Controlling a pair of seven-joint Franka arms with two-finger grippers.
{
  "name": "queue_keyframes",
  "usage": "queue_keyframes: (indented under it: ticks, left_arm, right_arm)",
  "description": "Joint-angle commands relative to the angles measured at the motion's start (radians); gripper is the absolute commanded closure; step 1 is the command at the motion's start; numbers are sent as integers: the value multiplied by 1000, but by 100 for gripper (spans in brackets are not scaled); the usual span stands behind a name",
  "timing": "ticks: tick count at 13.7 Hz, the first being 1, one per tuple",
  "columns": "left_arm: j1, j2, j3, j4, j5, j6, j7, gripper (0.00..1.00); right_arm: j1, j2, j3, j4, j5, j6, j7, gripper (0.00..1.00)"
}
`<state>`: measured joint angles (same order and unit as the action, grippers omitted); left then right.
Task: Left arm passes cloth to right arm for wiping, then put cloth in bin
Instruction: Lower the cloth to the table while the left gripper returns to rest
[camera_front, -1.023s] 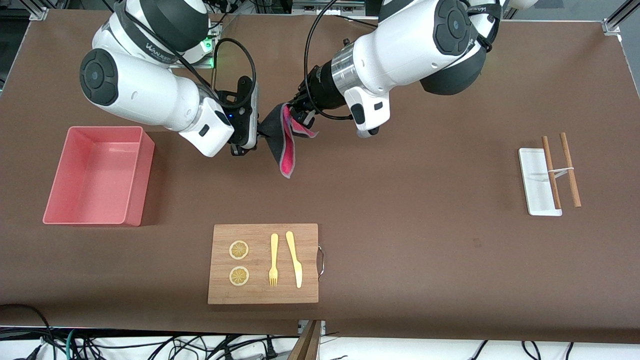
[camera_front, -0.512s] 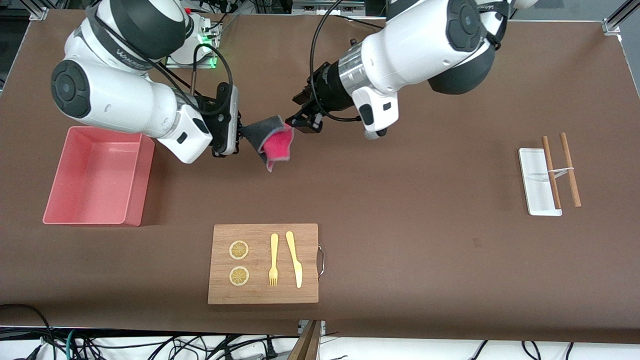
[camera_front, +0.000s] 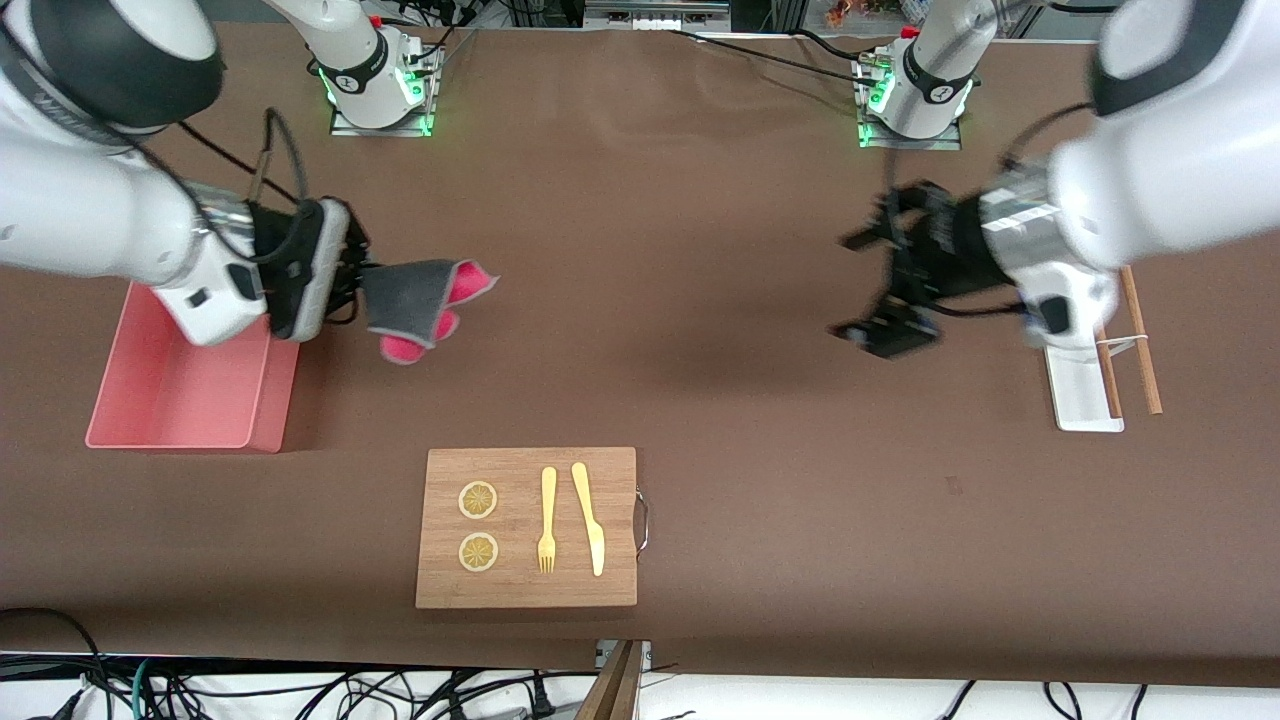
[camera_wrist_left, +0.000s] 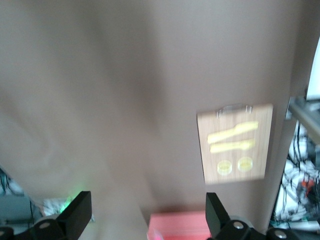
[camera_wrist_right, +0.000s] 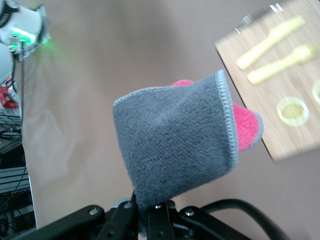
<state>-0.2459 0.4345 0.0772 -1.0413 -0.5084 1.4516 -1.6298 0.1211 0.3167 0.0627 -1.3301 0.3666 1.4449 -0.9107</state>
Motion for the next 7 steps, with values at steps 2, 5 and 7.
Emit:
queue_keyframes:
  ticks: [2,5,7]
  left_arm:
    - [179,50,-16,-2,183,10,307,0]
    - [304,58,-16,-9,194,93,494,0]
    - [326,58,-13,-19,197,98,605,0]
  right_arm:
    - [-12,-111,-38,-139,-142,2,194,100]
    - [-29,-130,-47,-217,-257,3,376,100]
    - [-37,-131,-52,-277,-313,26,516,100]
